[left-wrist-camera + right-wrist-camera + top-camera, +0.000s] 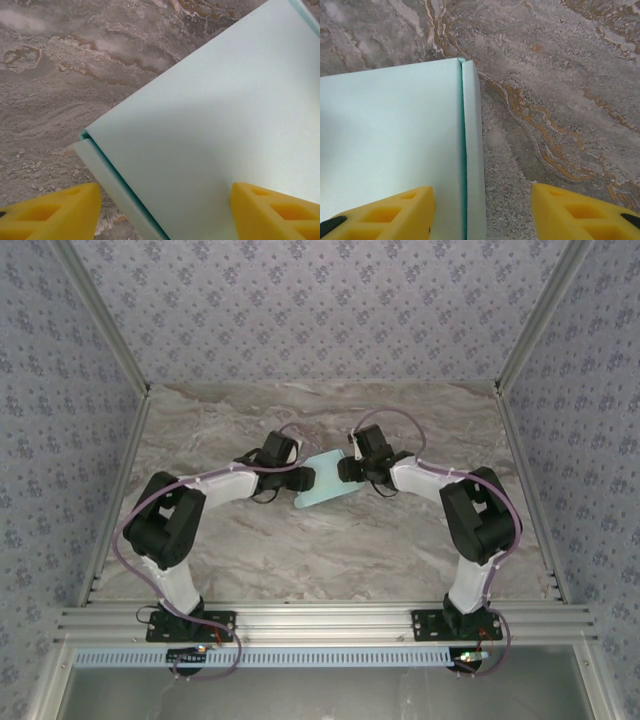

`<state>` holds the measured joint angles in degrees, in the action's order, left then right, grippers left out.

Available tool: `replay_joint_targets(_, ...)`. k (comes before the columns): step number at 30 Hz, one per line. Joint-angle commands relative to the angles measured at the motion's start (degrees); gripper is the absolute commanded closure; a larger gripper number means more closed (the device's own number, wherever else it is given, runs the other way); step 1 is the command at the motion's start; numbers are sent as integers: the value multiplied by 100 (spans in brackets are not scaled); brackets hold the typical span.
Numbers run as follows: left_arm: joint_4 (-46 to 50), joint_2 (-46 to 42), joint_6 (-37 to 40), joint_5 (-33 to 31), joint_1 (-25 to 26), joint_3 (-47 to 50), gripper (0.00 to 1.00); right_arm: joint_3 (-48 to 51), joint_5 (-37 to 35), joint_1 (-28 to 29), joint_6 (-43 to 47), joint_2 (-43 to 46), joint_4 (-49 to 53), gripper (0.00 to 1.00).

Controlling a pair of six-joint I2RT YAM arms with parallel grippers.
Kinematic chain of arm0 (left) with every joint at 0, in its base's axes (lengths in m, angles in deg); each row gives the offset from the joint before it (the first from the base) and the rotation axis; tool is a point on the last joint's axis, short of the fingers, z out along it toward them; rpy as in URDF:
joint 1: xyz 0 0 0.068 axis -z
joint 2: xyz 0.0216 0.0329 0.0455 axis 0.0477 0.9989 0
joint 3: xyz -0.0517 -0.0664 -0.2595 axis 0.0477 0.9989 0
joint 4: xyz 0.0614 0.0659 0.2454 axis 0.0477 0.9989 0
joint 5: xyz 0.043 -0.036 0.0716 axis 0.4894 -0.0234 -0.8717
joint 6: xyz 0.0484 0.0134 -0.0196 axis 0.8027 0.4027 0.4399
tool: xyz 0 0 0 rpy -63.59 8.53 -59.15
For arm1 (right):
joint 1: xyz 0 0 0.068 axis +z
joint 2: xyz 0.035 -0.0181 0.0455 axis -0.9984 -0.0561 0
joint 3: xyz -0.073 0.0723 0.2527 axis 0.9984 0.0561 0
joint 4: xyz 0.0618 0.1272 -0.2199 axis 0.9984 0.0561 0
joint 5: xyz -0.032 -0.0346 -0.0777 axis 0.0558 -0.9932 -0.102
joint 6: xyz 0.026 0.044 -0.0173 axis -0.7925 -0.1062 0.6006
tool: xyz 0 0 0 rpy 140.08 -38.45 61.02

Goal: Fold the paper box

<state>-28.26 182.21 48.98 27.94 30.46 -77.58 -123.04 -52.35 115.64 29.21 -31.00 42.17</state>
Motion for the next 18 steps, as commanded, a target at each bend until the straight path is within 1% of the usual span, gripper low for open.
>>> replay_joint_targets(1, 16, 137, 113, -289, 119, 191, 32, 144, 60, -123, 174, -208, 92, 45)
replay_joint_targets(5, 50, 13, 263, -651, 237, 157, 32, 140, 46, -176, 314, -223, 107, 46)
replay_joint_targets(11, 28, -481, 514, -937, 235, 60, 31, -86, 26, -169, 613, -101, 308, 46)
replay_joint_targets(14, 246, -453, 656, -832, 116, -223, 30, -205, 57, -170, 735, -50, 402, 46)
replay_joint_targets(18, 673, -78, 795, -455, -104, -754, 29, -336, 41, -167, 776, 117, 520, 46)
